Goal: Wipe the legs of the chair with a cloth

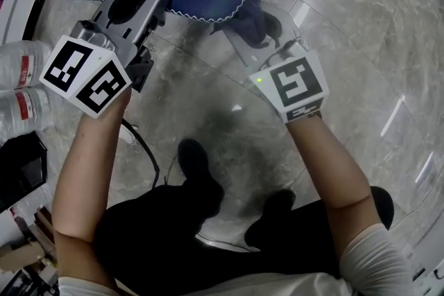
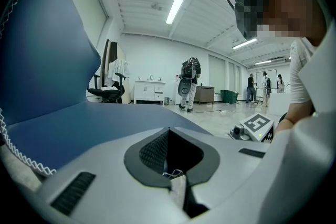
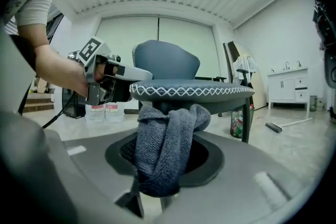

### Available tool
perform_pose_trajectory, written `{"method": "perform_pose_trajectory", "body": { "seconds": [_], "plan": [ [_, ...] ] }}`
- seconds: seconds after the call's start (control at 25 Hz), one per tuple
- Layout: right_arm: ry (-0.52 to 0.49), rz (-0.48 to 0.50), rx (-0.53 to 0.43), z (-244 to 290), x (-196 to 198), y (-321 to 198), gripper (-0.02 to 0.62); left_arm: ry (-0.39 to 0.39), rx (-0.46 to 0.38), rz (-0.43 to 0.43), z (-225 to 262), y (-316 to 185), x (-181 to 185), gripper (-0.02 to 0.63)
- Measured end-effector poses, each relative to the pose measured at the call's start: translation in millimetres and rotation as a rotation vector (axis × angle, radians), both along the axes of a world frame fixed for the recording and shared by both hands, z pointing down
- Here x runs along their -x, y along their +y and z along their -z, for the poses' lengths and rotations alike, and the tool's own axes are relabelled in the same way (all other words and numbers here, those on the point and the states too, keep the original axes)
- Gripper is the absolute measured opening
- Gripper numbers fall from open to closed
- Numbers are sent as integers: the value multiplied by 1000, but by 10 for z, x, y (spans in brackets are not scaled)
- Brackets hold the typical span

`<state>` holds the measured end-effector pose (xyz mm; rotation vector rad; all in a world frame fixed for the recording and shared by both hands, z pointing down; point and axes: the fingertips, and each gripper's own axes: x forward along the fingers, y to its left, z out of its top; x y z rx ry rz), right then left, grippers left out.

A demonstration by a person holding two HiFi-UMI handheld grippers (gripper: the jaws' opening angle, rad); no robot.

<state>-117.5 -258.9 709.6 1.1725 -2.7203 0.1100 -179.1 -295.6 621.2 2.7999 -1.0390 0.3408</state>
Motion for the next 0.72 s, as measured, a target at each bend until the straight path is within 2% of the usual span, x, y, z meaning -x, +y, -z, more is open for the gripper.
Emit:
{"method": "perform_pose_trajectory", "body": {
  "seconds": [0.08, 0.24, 0.44, 0.6, 0.72],
  "plan": [
    [8, 1, -6, -19, -16, 4, 147, 14, 2, 5, 12, -5, -1, 5],
    [40, -8, 18, 9, -79, 71, 139, 93, -17, 54, 187, -15, 36, 5],
    [105, -26, 35, 402, -471, 270, 120, 147, -68, 49, 783, 49, -90, 5],
    [49, -105, 14, 1044, -841, 137, 120, 192, -105, 58, 1296, 46, -214, 5],
    [-26, -134, -8, 1495, -912, 26, 120, 220, -95, 96, 1622, 107, -295, 5]
  ]
}}
